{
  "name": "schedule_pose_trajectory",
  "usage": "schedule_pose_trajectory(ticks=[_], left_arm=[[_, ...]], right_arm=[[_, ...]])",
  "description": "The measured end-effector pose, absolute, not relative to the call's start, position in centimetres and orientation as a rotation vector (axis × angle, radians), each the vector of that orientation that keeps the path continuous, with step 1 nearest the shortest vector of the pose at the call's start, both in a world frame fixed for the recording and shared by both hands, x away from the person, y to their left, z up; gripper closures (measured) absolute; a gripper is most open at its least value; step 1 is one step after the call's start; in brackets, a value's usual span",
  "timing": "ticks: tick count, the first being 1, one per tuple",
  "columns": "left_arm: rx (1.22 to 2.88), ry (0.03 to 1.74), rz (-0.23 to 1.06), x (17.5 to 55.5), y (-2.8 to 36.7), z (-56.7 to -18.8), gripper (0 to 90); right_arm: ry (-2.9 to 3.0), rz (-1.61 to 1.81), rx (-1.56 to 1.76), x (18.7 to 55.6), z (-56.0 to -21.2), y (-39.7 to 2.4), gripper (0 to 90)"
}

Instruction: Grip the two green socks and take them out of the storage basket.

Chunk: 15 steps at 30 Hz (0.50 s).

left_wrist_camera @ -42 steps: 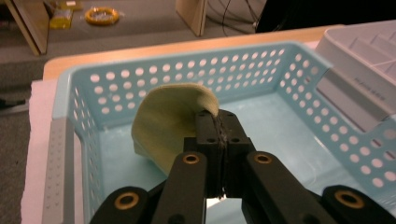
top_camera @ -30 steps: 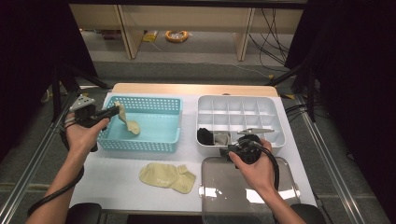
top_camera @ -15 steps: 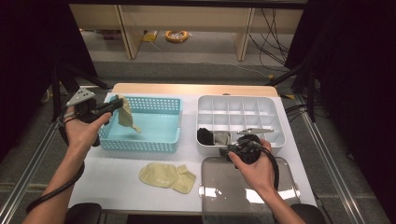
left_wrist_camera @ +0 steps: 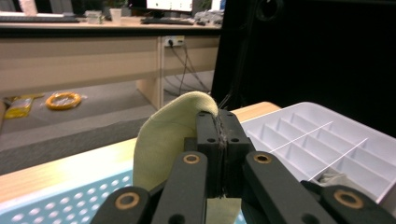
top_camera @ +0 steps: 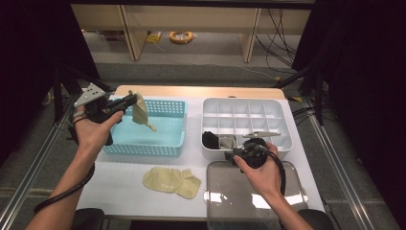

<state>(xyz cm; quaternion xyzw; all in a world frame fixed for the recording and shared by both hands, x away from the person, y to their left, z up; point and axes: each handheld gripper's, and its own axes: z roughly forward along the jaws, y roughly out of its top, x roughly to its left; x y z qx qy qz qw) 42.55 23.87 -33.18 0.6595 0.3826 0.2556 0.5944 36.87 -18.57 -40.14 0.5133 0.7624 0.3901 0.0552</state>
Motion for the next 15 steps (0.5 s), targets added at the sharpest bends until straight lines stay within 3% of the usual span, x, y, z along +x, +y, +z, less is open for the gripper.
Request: schedule_pose_trajectory(ticks=[15], left_arm=[[1.504, 0.734, 0.532, 41.0, 20.4, -30.7, 88.7]], right_arm=[[2.306, 1.210, 1.469, 37.1, -40.1, -18.7, 58.2]])
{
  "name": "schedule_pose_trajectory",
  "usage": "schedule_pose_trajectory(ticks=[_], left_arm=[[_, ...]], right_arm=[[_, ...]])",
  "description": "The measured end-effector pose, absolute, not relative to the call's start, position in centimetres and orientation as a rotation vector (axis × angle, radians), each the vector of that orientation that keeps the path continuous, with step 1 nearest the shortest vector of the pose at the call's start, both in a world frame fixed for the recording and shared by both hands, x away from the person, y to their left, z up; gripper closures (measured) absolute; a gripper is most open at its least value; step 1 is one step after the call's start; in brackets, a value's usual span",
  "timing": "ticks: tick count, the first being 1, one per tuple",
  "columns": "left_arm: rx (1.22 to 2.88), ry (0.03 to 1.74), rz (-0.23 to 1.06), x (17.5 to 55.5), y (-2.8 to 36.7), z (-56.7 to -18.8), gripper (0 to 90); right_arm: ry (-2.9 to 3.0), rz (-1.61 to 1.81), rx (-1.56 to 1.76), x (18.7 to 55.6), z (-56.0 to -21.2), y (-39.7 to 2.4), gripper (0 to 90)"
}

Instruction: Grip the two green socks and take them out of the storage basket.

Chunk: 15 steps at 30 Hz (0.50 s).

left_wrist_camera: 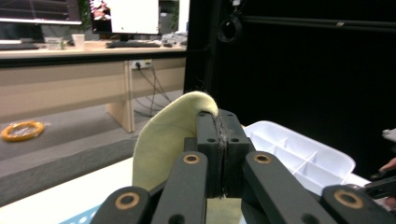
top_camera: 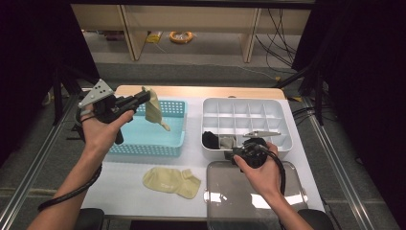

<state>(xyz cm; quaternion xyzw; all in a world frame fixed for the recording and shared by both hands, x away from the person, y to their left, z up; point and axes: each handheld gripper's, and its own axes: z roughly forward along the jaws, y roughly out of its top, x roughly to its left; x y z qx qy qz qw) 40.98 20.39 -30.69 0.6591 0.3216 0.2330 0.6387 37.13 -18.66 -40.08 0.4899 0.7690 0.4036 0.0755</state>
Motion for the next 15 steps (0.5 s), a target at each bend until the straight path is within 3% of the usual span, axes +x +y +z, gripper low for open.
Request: schedule_pose_trajectory(ticks=[15], left_arm=[[1.528, 0.600, 0.452, 39.2, 16.8, -29.8, 88.7]], right_arm=[[2.304, 1.212, 1.465, 37.1, -39.9, -18.5, 59.0]])
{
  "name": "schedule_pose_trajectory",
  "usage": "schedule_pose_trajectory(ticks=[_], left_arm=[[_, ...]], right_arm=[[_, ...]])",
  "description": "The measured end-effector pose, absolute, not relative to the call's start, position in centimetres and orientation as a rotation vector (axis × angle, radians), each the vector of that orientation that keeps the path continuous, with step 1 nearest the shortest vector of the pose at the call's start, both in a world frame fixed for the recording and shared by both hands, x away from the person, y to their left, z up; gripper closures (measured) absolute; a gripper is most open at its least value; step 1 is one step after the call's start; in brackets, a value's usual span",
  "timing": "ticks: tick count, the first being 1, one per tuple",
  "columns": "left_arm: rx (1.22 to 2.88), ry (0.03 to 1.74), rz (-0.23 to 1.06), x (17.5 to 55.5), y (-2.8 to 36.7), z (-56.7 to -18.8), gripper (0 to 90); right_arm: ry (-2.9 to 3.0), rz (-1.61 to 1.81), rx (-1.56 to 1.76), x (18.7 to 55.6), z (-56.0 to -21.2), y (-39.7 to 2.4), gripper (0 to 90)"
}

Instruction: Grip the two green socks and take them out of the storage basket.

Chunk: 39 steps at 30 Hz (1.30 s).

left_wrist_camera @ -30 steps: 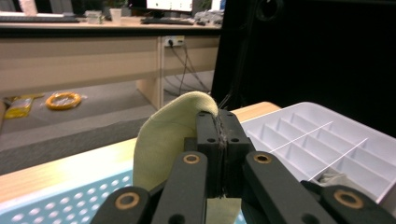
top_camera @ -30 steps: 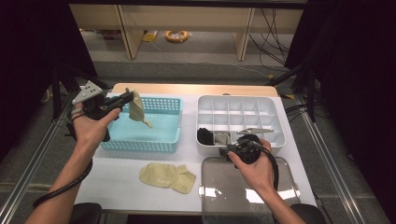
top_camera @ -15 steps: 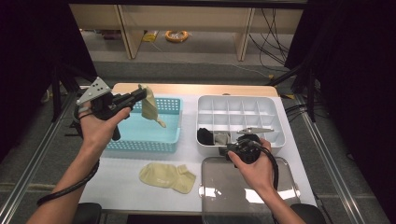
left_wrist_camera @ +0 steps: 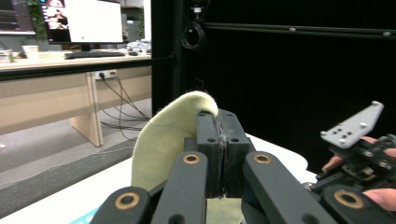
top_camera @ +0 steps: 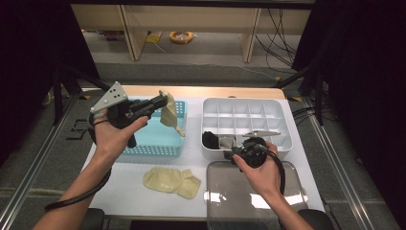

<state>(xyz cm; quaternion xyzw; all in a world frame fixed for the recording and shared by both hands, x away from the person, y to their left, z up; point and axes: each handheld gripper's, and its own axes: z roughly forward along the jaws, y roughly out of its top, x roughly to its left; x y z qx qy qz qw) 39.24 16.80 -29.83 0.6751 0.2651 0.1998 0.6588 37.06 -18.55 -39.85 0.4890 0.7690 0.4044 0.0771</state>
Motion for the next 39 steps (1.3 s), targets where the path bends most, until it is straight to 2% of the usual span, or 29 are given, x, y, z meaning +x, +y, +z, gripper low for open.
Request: schedule_pose_trajectory(ticks=[14, 17, 30, 39], left_arm=[[1.583, 0.526, 0.355, 37.7, 13.9, -30.3, 88.7], [1.595, 0.516, 0.333, 37.4, 13.3, -30.7, 88.7], [1.671, 0.474, 0.212, 35.2, 11.6, -32.7, 88.7], [1.719, 0.494, 0.147, 34.3, 11.7, -34.5, 88.6]], right_arm=[[2.286, 1.219, 1.501, 36.9, -39.2, -18.4, 60.8], [2.301, 1.217, 1.437, 37.0, -39.4, -18.5, 64.0], [2.325, 1.161, 1.556, 36.9, -39.3, -18.1, 83.4], [2.363, 1.135, 1.534, 36.5, -39.5, -17.8, 85.5]])
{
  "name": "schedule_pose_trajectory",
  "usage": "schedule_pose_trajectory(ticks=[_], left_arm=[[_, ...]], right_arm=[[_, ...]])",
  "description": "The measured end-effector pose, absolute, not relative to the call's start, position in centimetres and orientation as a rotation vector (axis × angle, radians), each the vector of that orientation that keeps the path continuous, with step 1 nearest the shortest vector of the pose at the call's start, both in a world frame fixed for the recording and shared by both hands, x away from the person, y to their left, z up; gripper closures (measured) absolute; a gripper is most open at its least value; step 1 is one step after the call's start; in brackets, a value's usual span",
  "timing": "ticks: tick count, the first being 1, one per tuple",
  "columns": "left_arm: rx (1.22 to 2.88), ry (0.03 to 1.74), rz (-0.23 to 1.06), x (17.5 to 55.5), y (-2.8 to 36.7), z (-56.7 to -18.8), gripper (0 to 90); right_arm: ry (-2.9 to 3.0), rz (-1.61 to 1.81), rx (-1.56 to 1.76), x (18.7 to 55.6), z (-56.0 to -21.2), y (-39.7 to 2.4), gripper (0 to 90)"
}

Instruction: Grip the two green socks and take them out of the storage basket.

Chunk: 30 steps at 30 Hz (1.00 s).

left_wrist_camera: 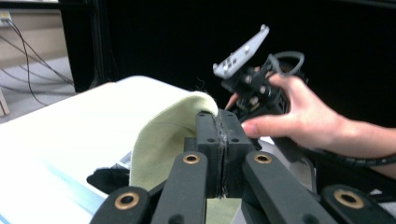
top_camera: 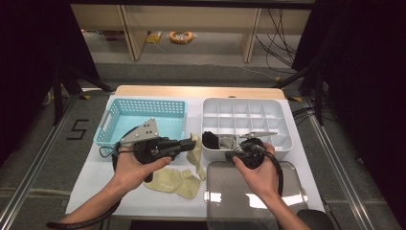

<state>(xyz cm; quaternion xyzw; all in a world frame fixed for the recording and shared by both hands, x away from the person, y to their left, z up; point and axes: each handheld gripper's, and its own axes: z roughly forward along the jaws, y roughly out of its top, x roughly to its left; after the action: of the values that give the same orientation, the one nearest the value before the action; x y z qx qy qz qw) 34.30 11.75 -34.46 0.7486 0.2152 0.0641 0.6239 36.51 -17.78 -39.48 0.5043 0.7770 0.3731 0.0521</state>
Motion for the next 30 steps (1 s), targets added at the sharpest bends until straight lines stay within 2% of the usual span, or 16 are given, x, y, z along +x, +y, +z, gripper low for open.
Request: schedule_pose_trajectory(ticks=[16, 21, 30], left_arm=[[1.774, 0.538, 0.054, 34.0, 12.0, -36.9, 88.5], [1.826, 0.606, 0.028, 33.7, 14.6, -38.6, 88.3], [1.900, 0.855, 0.005, 33.4, 20.3, -41.7, 87.9]], right_arm=[[2.388, 1.129, 1.479, 36.4, -39.9, -17.1, 84.3], [2.436, 1.103, 1.447, 36.5, -40.7, -16.1, 83.8], [2.553, 1.073, 1.461, 36.9, -42.6, -13.7, 83.0]])
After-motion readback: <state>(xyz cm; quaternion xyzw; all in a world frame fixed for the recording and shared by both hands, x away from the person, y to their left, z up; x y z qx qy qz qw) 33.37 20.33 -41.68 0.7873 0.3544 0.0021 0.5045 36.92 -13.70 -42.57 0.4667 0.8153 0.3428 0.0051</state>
